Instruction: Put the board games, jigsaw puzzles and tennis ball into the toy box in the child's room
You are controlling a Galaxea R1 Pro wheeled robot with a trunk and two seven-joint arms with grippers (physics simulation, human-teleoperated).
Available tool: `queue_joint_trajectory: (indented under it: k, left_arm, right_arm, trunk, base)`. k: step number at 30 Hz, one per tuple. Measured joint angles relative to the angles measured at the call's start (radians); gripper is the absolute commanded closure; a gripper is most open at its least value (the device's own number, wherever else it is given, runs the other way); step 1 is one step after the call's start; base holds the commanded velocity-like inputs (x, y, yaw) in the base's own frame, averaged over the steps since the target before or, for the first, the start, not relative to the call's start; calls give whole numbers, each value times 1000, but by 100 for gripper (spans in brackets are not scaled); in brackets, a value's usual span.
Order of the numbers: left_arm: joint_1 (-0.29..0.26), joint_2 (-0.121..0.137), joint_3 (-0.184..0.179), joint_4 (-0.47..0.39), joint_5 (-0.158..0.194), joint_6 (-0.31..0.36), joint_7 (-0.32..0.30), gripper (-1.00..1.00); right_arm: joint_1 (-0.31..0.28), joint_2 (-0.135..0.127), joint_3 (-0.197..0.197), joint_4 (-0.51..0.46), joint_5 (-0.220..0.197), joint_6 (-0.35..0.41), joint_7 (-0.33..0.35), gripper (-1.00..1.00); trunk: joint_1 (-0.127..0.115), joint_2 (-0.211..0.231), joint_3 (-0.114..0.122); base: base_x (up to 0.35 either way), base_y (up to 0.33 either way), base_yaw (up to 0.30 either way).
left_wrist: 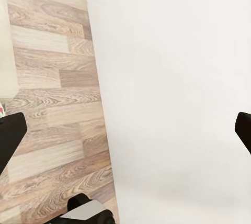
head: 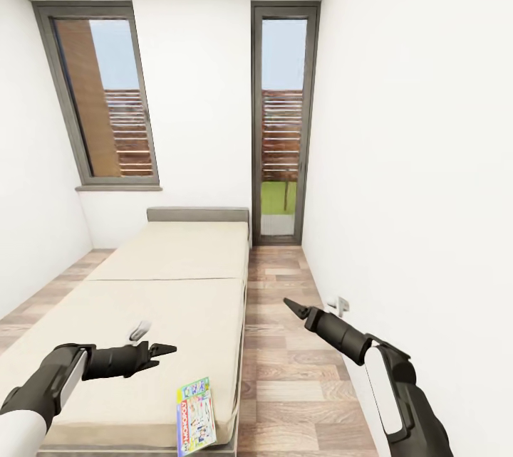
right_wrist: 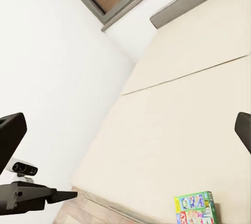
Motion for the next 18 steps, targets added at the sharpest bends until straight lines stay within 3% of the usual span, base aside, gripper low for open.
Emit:
queue_joint_trajectory:
  k: [18]
  left_arm:
    - [0,-4,-1,0,0,0,3,-100]
  right_arm:
    - [4,0,1,4,3,-24,-9,-100]
  trunk:
    - [69,-126,-57]
  base:
    - [0,0,0]
